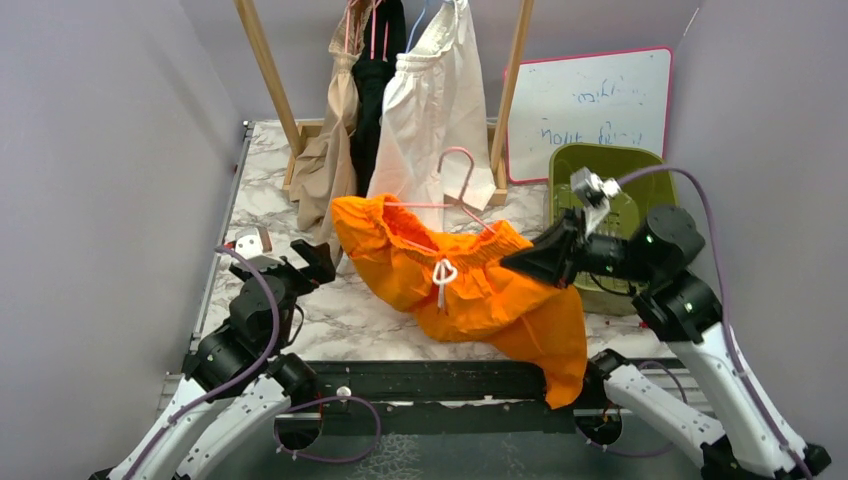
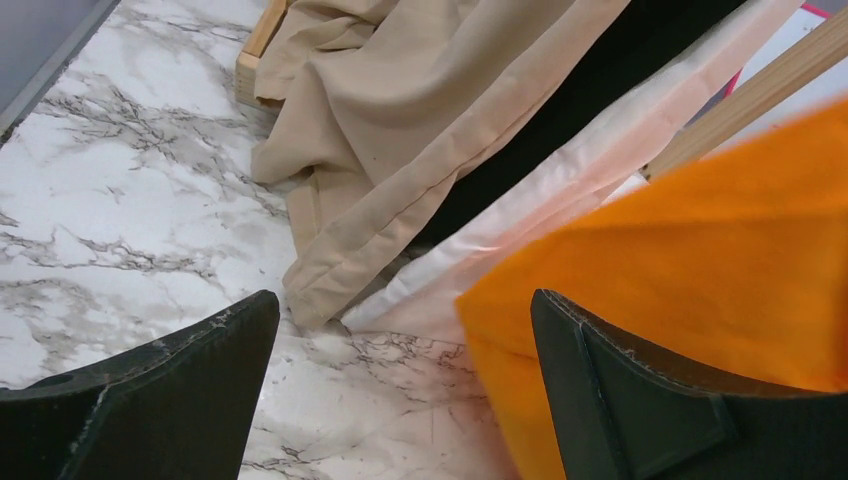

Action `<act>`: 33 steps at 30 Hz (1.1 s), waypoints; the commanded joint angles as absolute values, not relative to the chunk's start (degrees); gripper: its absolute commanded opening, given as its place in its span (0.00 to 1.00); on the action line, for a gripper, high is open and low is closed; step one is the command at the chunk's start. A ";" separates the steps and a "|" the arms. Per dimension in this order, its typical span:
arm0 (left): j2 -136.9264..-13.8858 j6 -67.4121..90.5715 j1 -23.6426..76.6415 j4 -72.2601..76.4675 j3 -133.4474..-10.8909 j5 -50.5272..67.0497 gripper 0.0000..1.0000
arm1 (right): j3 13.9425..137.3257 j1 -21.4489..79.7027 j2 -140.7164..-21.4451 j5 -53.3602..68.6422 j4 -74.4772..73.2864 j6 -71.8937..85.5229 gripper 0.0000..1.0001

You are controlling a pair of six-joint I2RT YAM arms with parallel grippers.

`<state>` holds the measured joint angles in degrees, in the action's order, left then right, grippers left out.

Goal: Remove the shorts from the hanger
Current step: Pick up the hanger from the clothes rod.

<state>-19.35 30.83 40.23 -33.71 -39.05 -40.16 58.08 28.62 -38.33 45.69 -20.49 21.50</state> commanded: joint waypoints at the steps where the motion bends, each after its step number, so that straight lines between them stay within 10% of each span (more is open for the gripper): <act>1: -17.41 32.38 39.99 -36.42 -41.08 -42.72 0.99 | 62.89 28.91 -48.96 43.62 -14.62 17.13 0.01; 12: -15.22 30.52 39.99 -37.58 -41.43 -39.49 0.99 | 66.20 29.20 -67.64 52.06 -22.08 2.81 0.01; 21: -24.31 24.03 40.03 -34.02 -41.99 -28.82 0.99 | 35.32 30.23 -53.32 55.26 7.41 21.87 0.01; 33: -28.47 17.65 39.99 -28.08 -41.04 -15.02 0.99 | 36.70 30.23 -48.52 49.51 -9.12 16.50 0.01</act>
